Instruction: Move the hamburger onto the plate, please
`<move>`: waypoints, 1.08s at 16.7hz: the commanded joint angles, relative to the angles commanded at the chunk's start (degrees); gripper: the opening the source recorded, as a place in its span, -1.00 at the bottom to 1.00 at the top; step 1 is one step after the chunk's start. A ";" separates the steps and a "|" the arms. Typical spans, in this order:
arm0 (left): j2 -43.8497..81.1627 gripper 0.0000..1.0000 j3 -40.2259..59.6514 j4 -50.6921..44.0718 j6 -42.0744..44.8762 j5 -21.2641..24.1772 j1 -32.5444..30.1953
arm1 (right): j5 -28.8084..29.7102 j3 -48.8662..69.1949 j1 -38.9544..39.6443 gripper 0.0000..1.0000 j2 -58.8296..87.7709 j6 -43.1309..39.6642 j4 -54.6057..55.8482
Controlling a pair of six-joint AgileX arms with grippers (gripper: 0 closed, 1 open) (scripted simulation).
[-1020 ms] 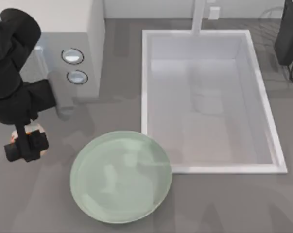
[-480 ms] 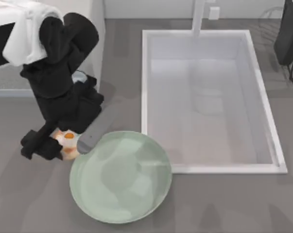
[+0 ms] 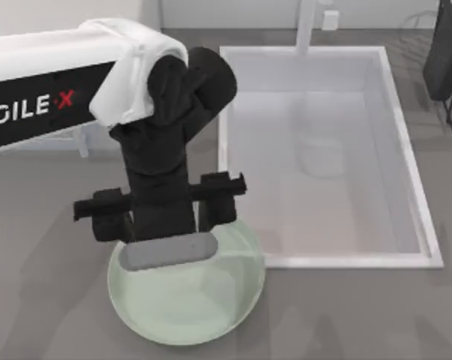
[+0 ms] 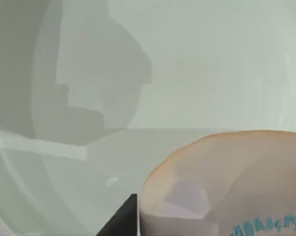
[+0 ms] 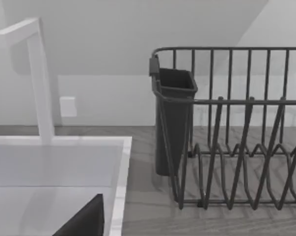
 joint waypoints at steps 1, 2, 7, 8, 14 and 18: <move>0.19 -1.00 0.22 0.16 2.63 -0.01 -0.87 | 0.00 0.00 0.00 1.00 0.00 0.00 0.00; 0.33 -1.00 0.42 0.30 4.66 -0.02 -1.56 | 0.00 0.00 0.00 1.00 0.00 0.00 0.00; 0.44 -1.00 0.62 0.52 7.15 -0.04 -2.42 | 0.00 0.00 0.00 1.00 0.00 0.00 0.00; 0.44 -1.00 0.62 0.52 7.15 -0.04 -2.42 | 0.00 0.00 0.00 1.00 0.00 0.00 0.00; 1.75 -1.00 -2.70 5.24 7.02 -0.01 -2.17 | 0.00 0.00 0.00 1.00 0.00 0.00 0.00; 3.48 -1.00 -5.69 9.95 7.20 -0.02 -2.38 | 0.00 0.00 0.00 1.00 0.00 0.00 0.00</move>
